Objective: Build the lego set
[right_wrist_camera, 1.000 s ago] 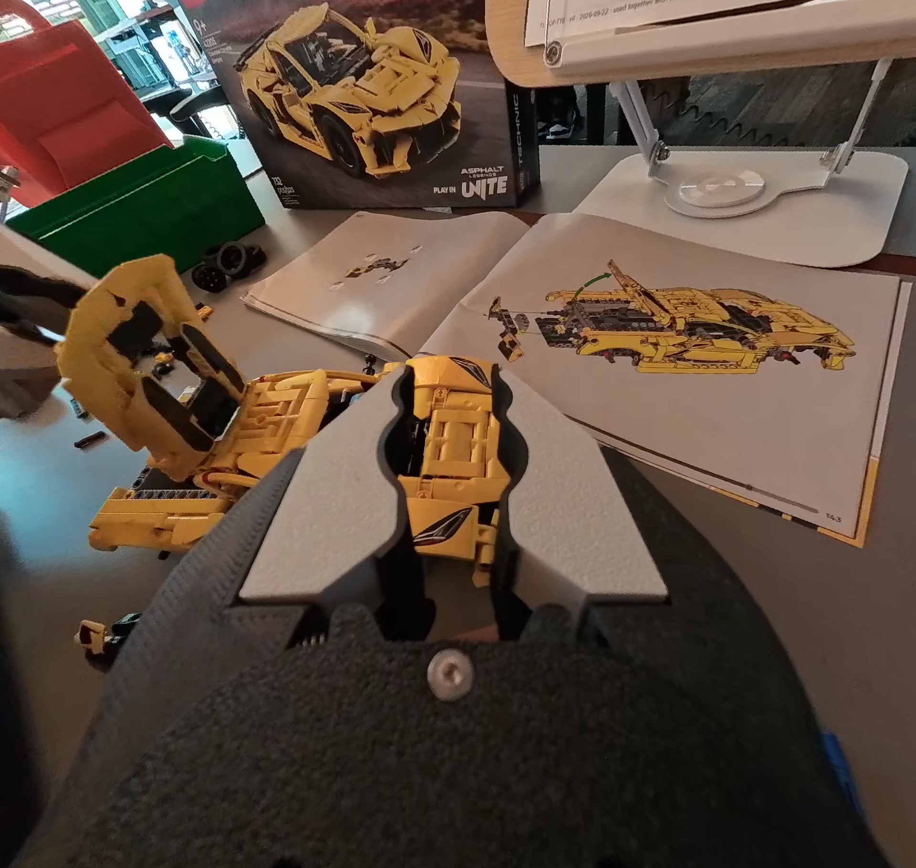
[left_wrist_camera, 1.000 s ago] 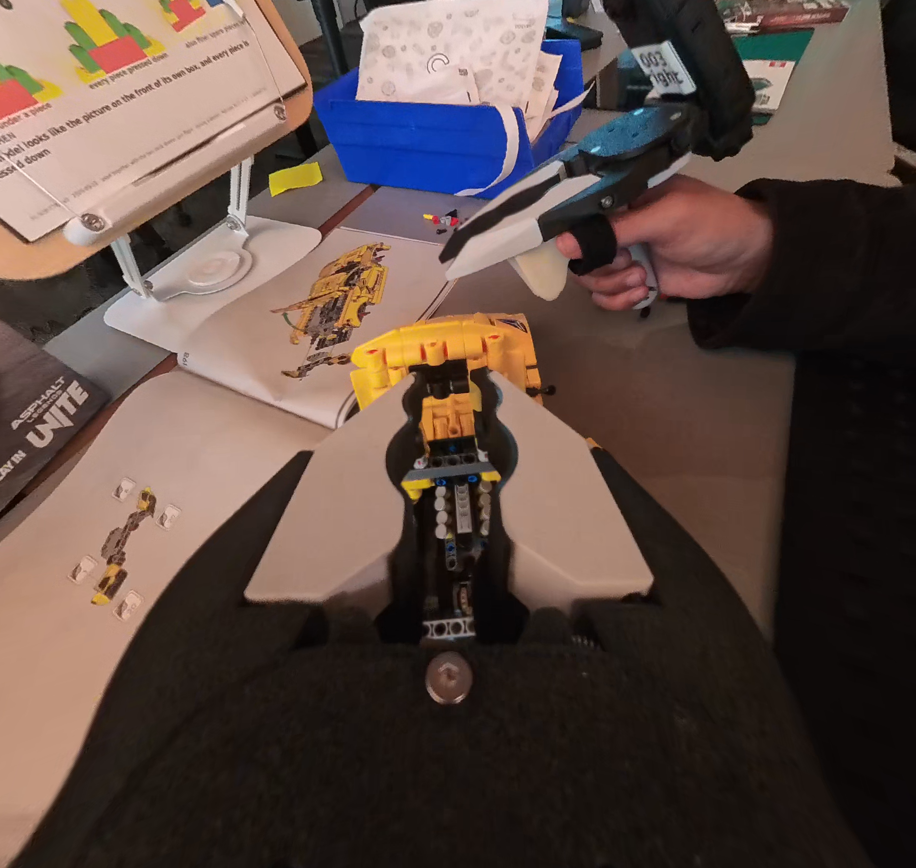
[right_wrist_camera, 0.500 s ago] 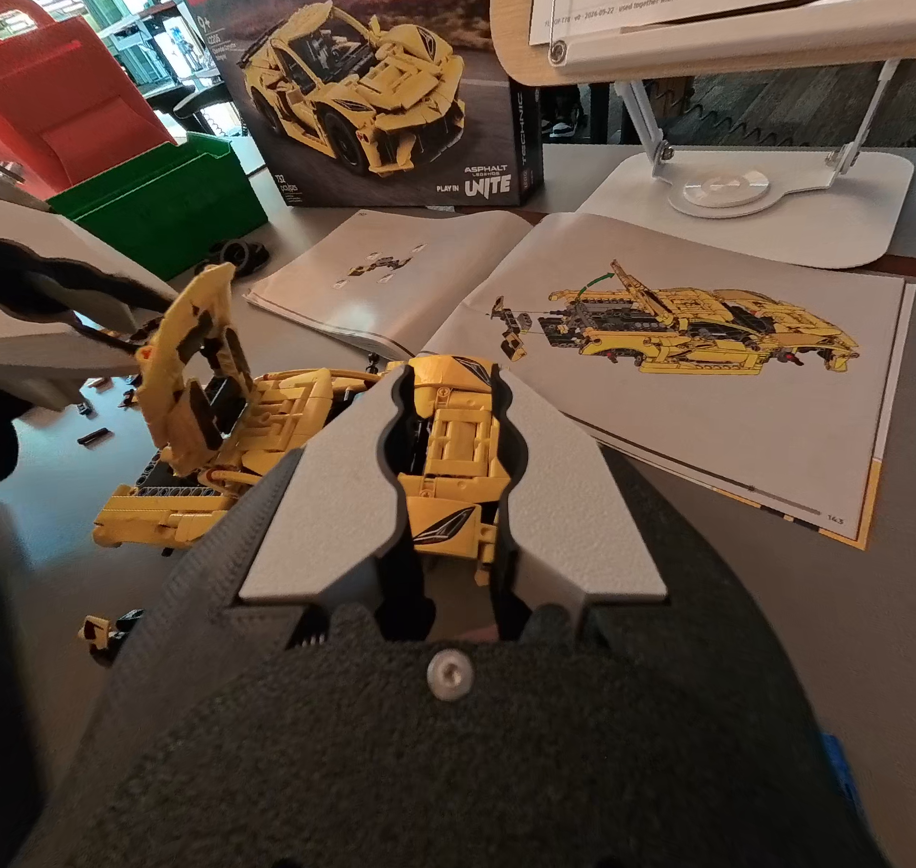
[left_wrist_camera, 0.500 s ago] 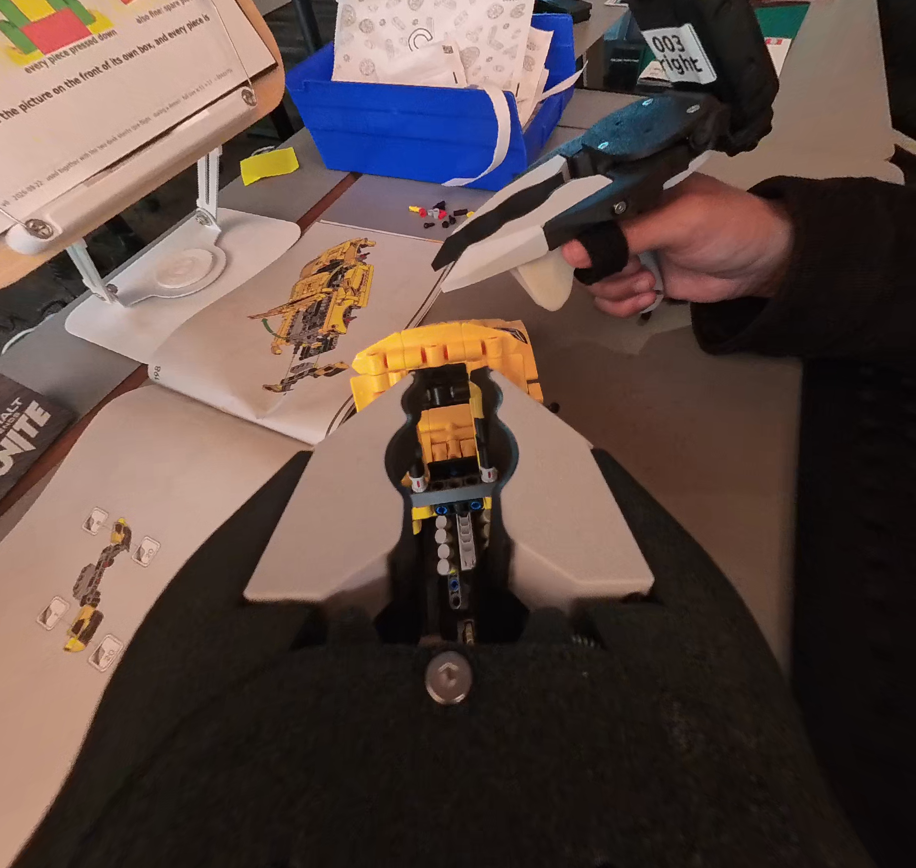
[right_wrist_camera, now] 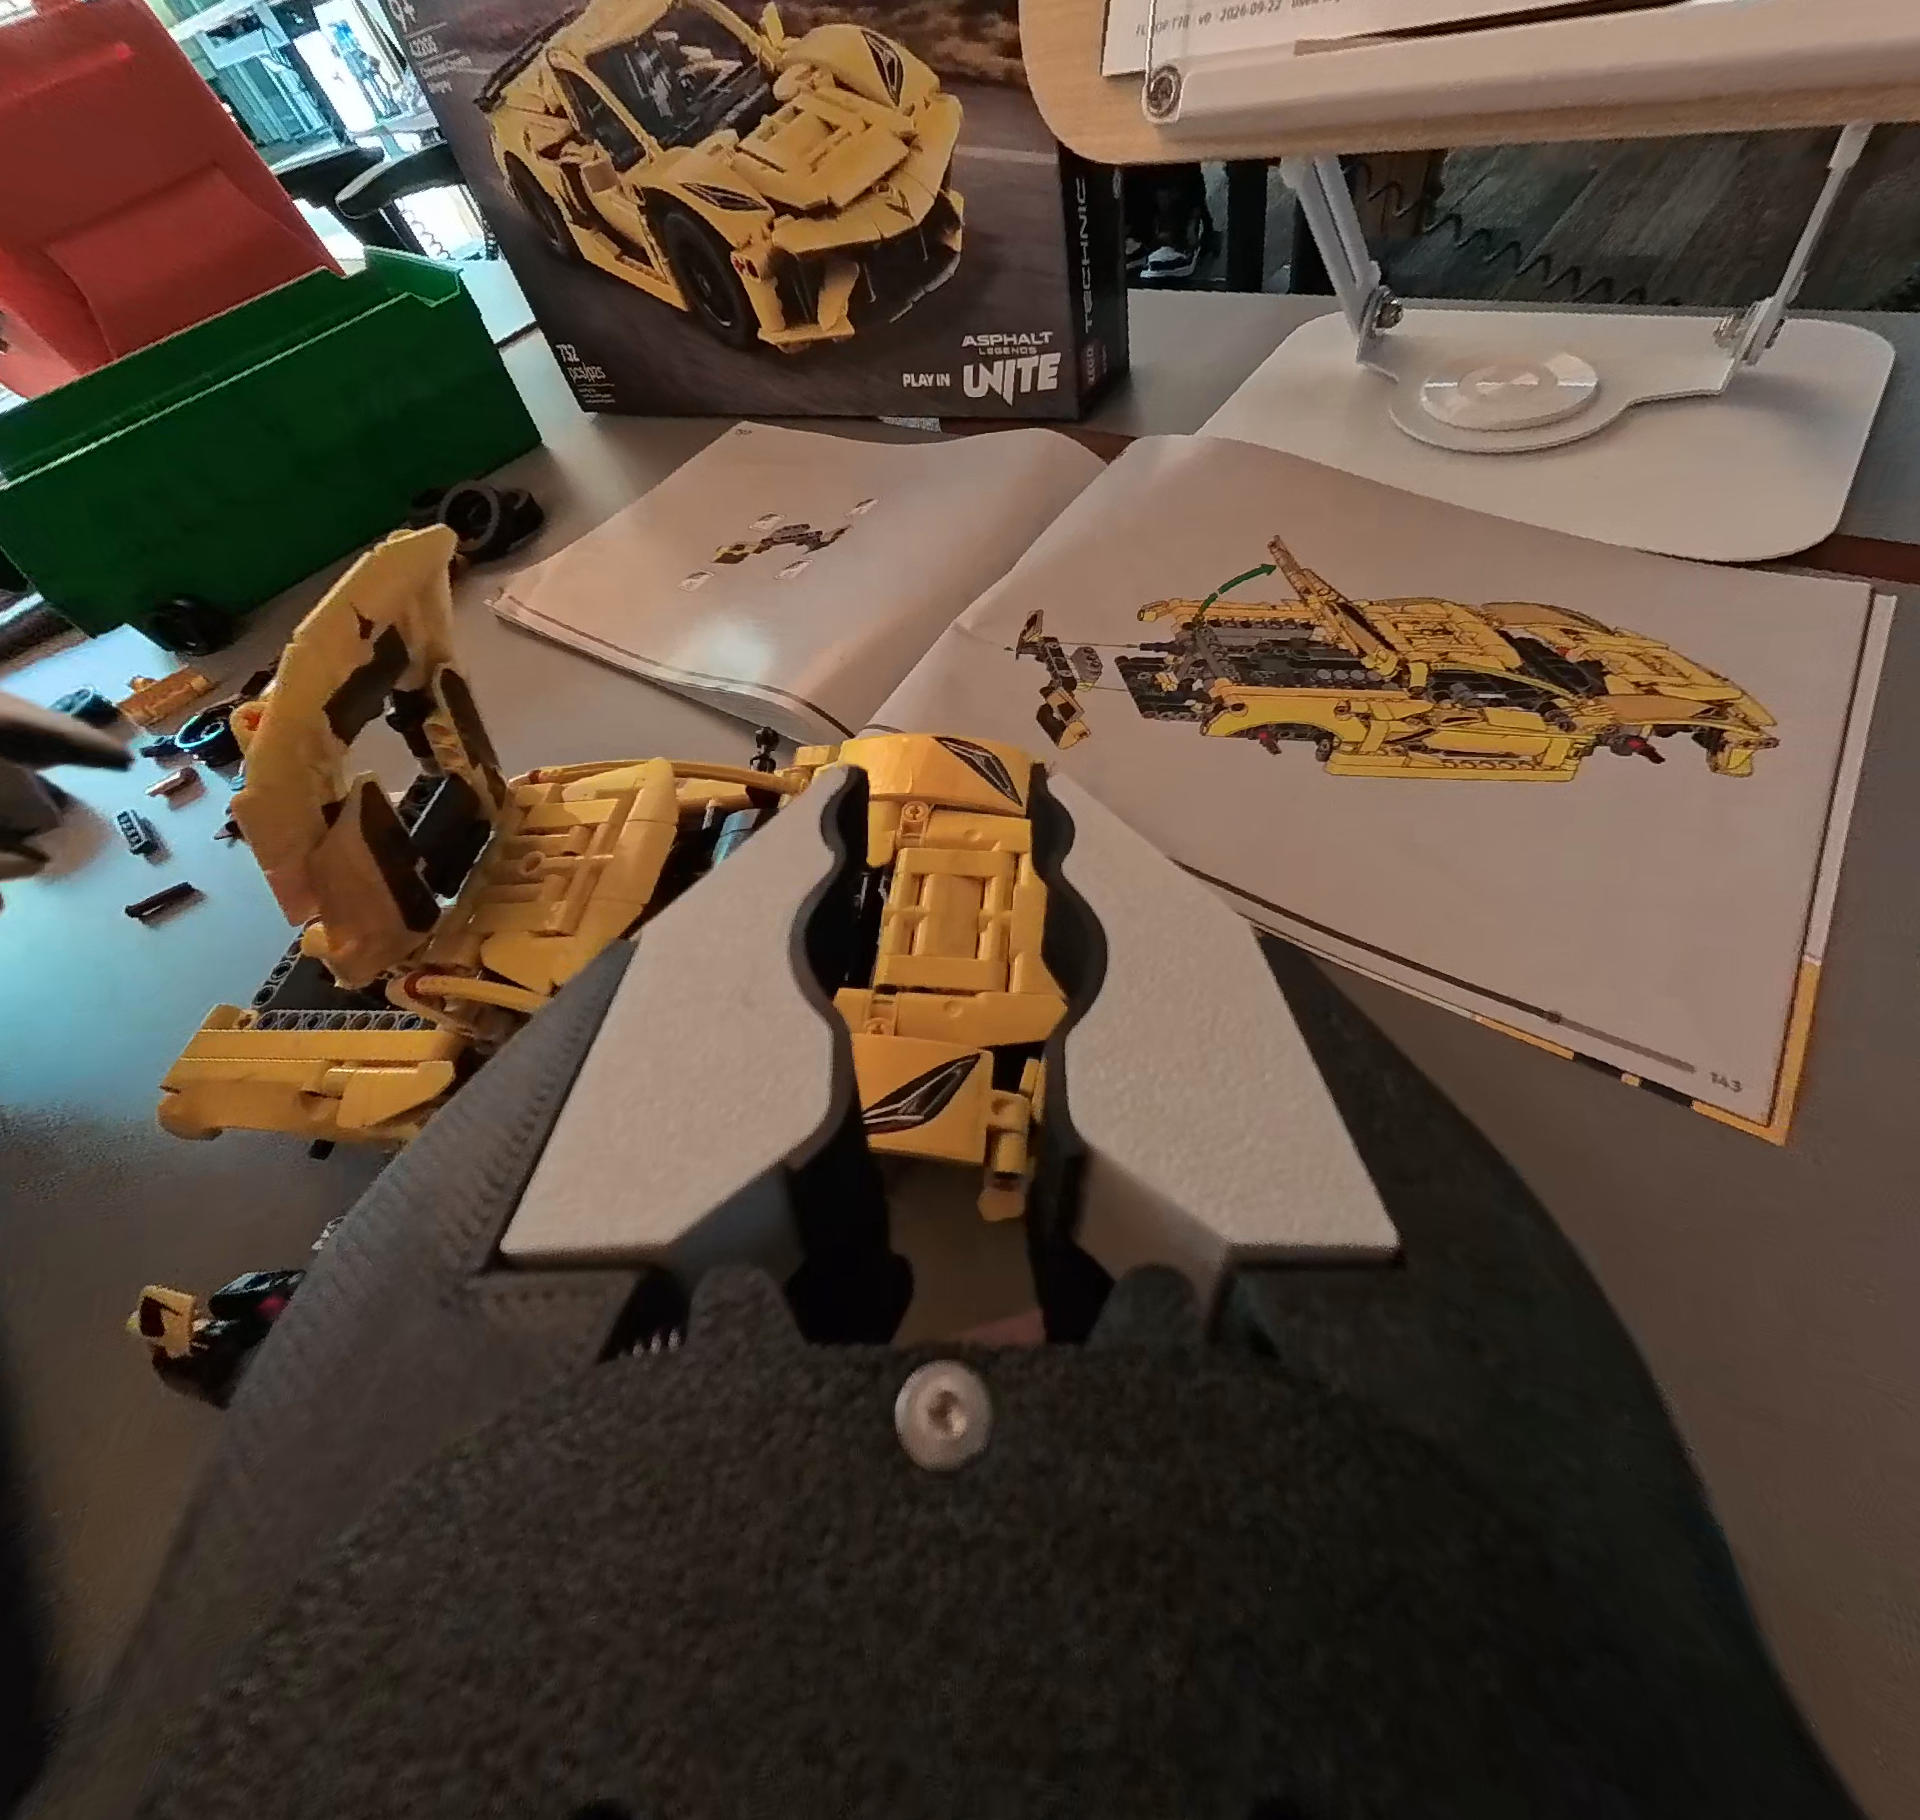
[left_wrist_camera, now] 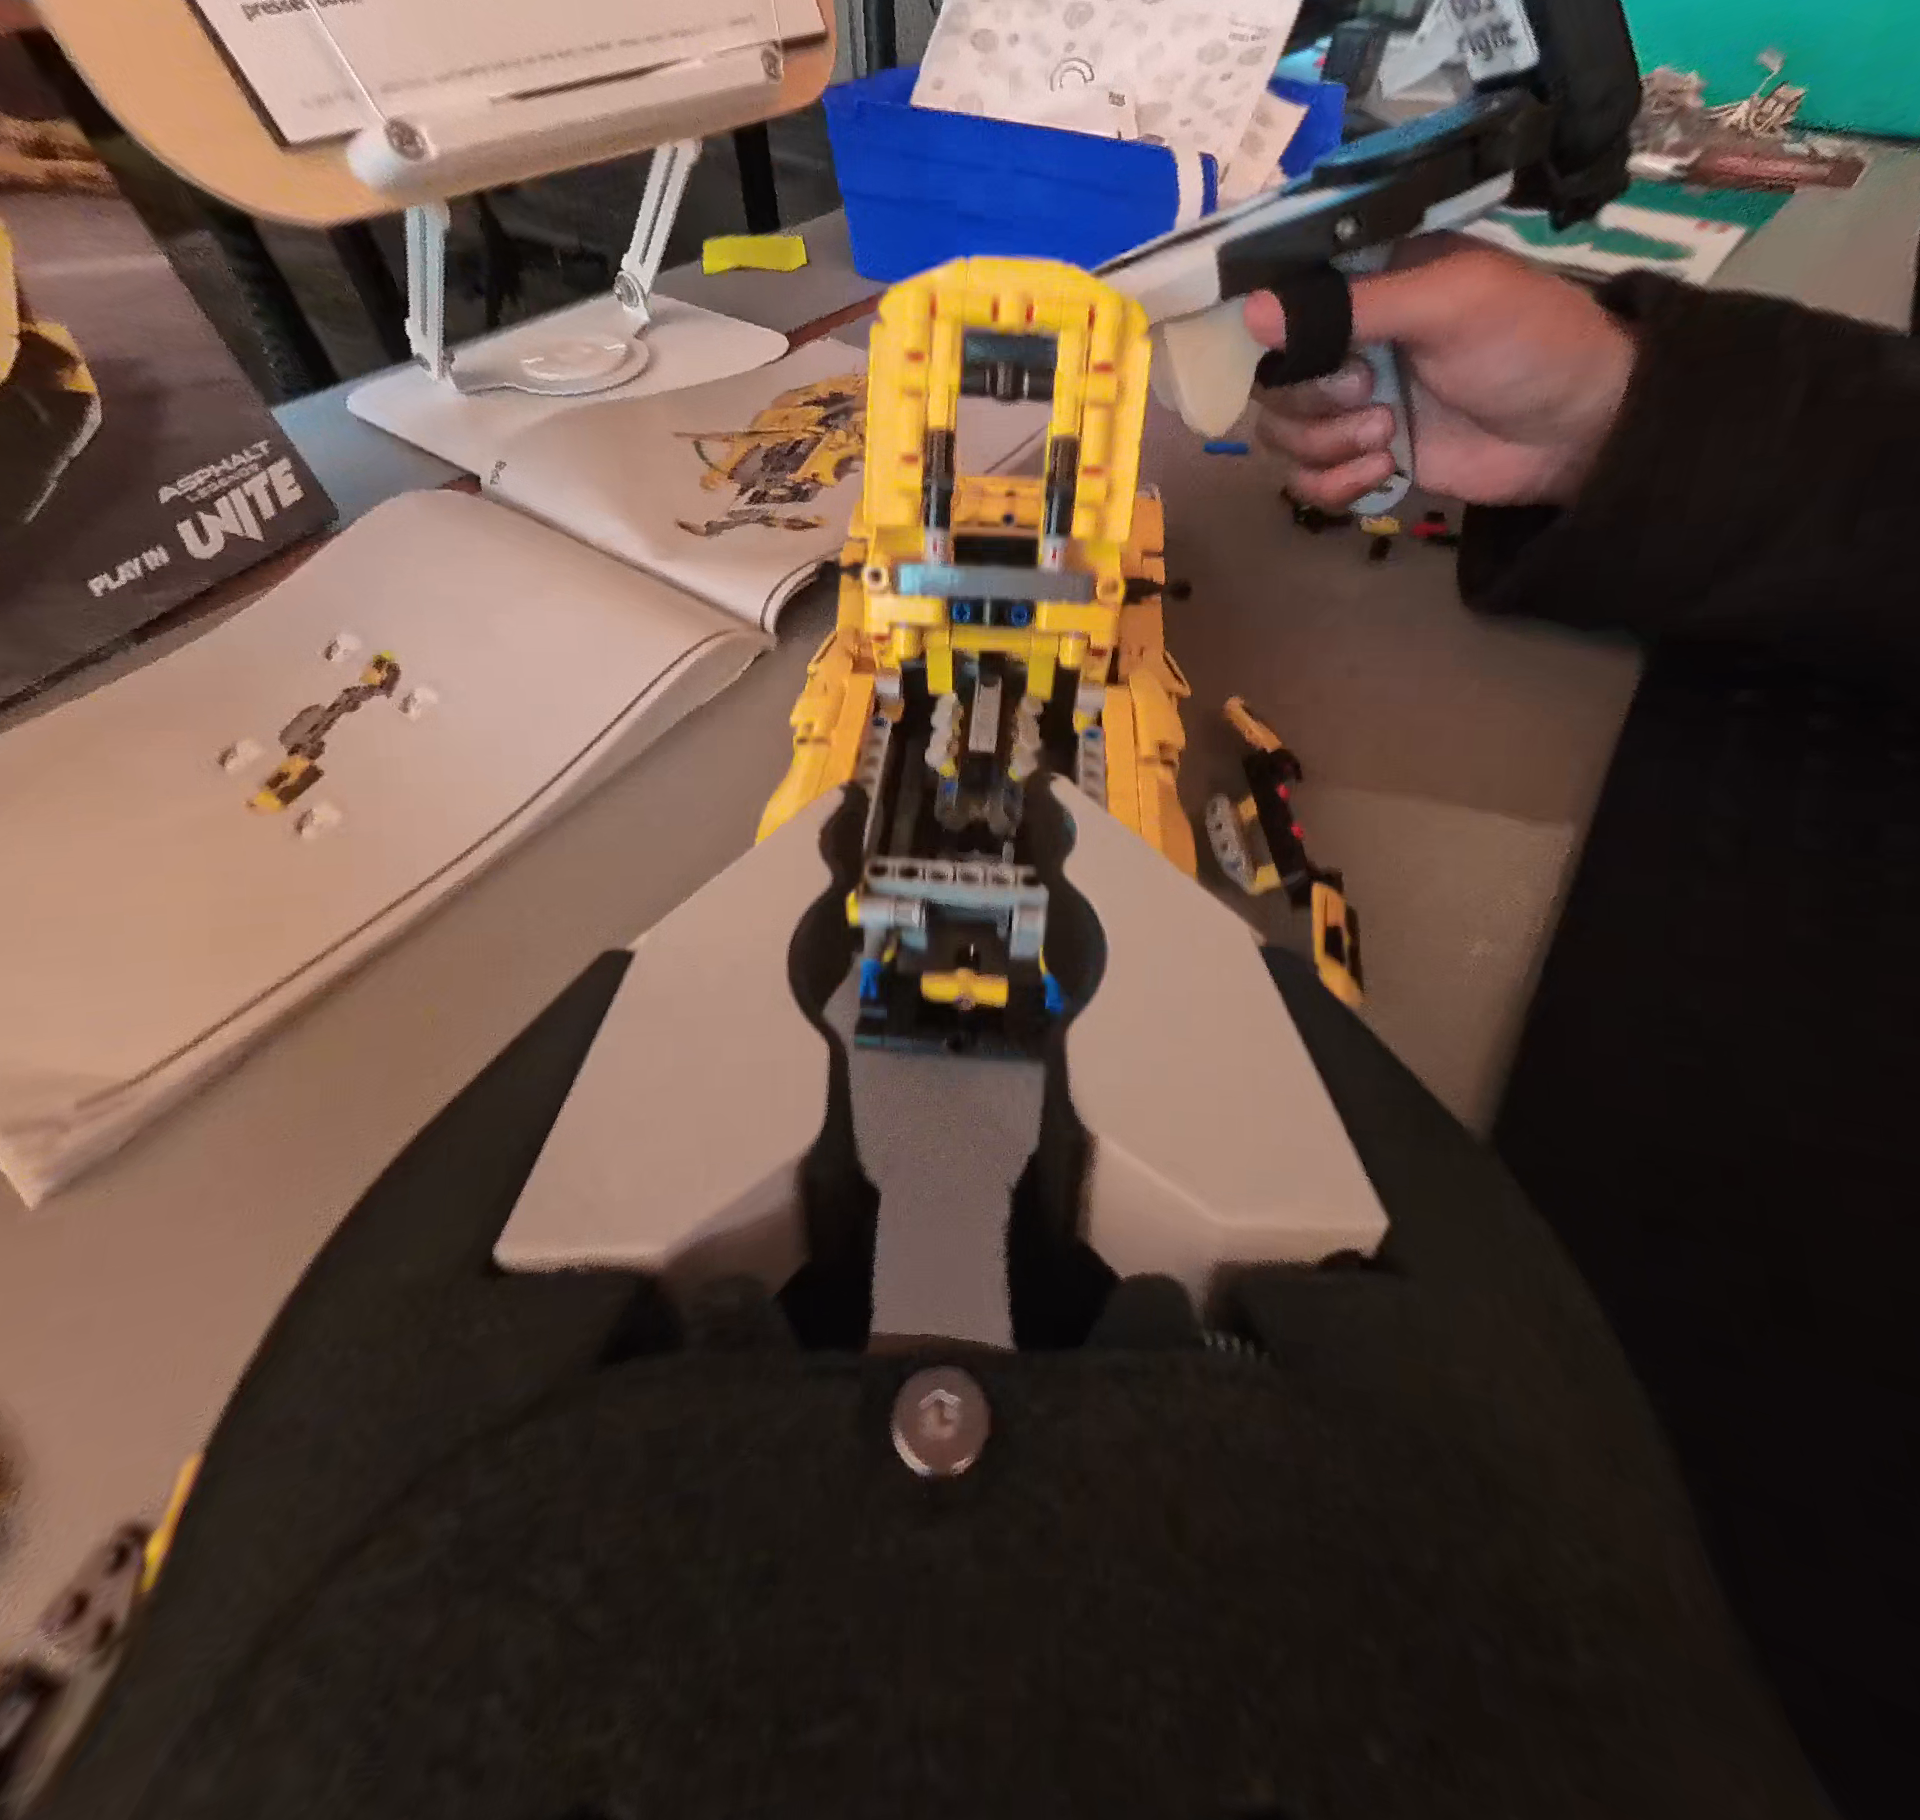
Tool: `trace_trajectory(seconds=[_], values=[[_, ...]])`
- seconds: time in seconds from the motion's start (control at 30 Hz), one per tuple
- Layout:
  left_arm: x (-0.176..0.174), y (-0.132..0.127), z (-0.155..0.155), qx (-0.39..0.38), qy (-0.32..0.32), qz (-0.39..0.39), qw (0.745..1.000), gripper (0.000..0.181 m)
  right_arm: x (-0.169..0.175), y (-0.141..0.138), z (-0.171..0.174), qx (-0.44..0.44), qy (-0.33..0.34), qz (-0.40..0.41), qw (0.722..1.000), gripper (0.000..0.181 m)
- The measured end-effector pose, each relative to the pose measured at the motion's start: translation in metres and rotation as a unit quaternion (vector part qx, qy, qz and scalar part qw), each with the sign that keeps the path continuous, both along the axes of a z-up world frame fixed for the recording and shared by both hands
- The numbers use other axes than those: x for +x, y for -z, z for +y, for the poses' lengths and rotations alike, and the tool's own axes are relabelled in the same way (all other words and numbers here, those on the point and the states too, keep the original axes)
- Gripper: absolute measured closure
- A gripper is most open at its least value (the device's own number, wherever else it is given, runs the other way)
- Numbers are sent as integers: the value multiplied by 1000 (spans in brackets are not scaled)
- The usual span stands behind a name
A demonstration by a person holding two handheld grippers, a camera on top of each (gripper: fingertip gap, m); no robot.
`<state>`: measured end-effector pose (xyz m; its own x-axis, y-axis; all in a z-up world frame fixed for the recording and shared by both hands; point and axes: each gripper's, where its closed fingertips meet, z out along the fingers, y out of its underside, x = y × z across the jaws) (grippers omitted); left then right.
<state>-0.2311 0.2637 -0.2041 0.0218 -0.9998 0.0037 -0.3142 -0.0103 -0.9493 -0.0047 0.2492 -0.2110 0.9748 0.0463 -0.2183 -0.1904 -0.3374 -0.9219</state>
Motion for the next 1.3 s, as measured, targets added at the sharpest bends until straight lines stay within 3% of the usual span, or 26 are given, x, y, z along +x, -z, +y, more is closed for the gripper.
trace_trajectory(seconds=[0.17, 0.53, 0.97, 1.0, 1.07, 1.17, 1.3], values=[[-12, 12, -5, -24, 3, -61, 998, 149, -3, 3, 1, -4, -5, -18, 1000, 151], [-18, 11, 7, -66, -11, -59, 996, 150, -11, 8, 3, -7, -25, -24, 999, 151], [-16, 11, 7, -64, -9, -54, 996, 150, 0, -14, -11, -4, -26, -53, 998, 151], [-16, 7, 5, -75, -4, -59, 995, 150, -2, -19, -19, -17, -41, -70, 997, 152], [-15, 4, -1, -97, 13, -53, 994, 150, -35, -16, -47, -61, -143, -95, 983, 154], [-11, 8, -23, -109, 53, -10, 993, 150, -91, 24, -95, -163, -285, -93, 940, 146], [-4, 29, -65, -101, 115, 78, 985, 150, -120, 64, -100, -201, -310, -112, 923, 139]])
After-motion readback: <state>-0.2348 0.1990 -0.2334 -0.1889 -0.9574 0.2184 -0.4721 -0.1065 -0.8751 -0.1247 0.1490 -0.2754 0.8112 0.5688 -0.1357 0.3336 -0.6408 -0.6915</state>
